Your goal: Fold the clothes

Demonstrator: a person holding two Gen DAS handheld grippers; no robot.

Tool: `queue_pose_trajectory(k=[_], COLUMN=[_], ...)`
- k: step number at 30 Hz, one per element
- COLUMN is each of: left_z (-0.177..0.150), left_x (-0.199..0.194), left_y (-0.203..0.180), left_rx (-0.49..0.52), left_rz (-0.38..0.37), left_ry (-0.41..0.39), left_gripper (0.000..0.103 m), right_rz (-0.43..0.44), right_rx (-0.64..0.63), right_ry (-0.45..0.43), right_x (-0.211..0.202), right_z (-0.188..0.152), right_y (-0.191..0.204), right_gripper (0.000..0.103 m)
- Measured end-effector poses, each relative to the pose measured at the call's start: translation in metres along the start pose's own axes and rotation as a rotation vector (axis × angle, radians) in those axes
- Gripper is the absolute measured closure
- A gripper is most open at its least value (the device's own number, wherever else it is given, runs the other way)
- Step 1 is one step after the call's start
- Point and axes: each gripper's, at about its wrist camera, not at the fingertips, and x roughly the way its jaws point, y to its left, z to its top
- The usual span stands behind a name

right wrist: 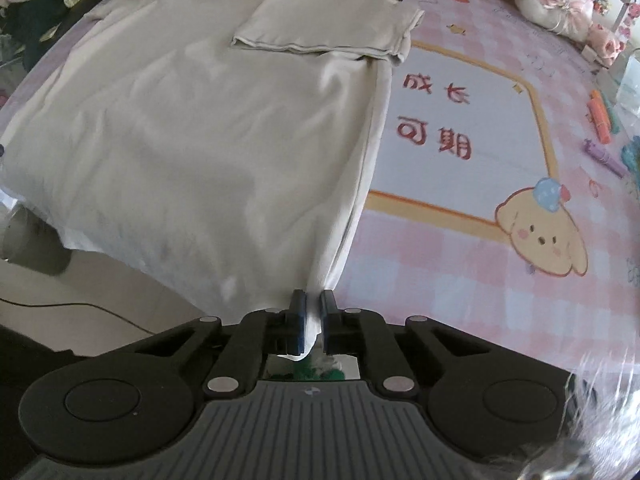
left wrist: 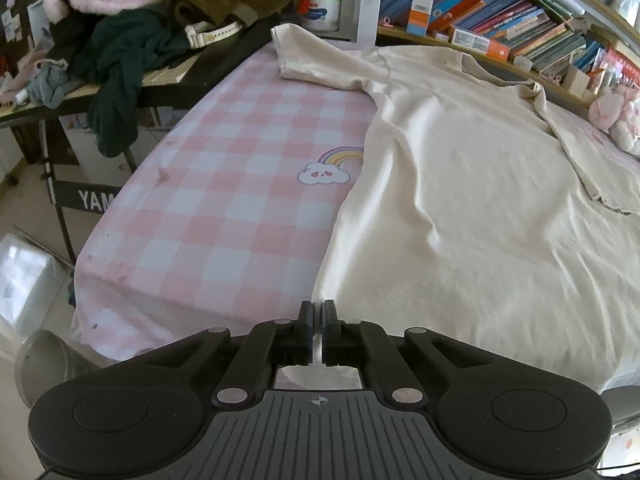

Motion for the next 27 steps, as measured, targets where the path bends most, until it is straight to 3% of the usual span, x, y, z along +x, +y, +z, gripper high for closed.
queue_pose_trajectory(k=[7,9,12,14,19,22,27], left_z=[0.001,0.002,0.008,0.015,0.028,0.029,0.029], left_x=[-0.006,-0.011,-0.022,-0.031,-0.04,-0.03,-0.002], left_y=[0.002,0.001,-0.004,-0.011,-0.049,-0.08,-0.128], left_rx=[0.004,0.005,0.021,0.032,0.079,0.108,0.15], left_rz=[-0.084,-0.059,0.012,0.03,-0.057,-0.125,-0.177], left_ry=[0.004,-0.014,-0.083,-0.159,-0.307,-0.318,-0.25], left_gripper=[0.097,0.093,0.087,0.068,0.028,0.022,0.022], right_rz=[-0.041,-0.069,-0.094,-0.106,-0.143,-0.161,-0.151], right_rx=[-0.018,-0.046,-0.047,-0.041,-0.089,-0.124,-0.184], right_ry=[-0.02,-0.059,-0.162,-0.23,-0.37,-0.4,-0.401], right_x=[-0.014,-0.023,-0.038,-0.045,-0.038,-0.019,0.013], right_z=[0.004,0.011,0.027,0.039,0.075,0.103,0.144], right_y=[0.003,0.005,0.013,0.02,0.049,0.057,0.066], right_gripper=[0.094,0.072,0.059,0.055,0.048,0.048,0.042])
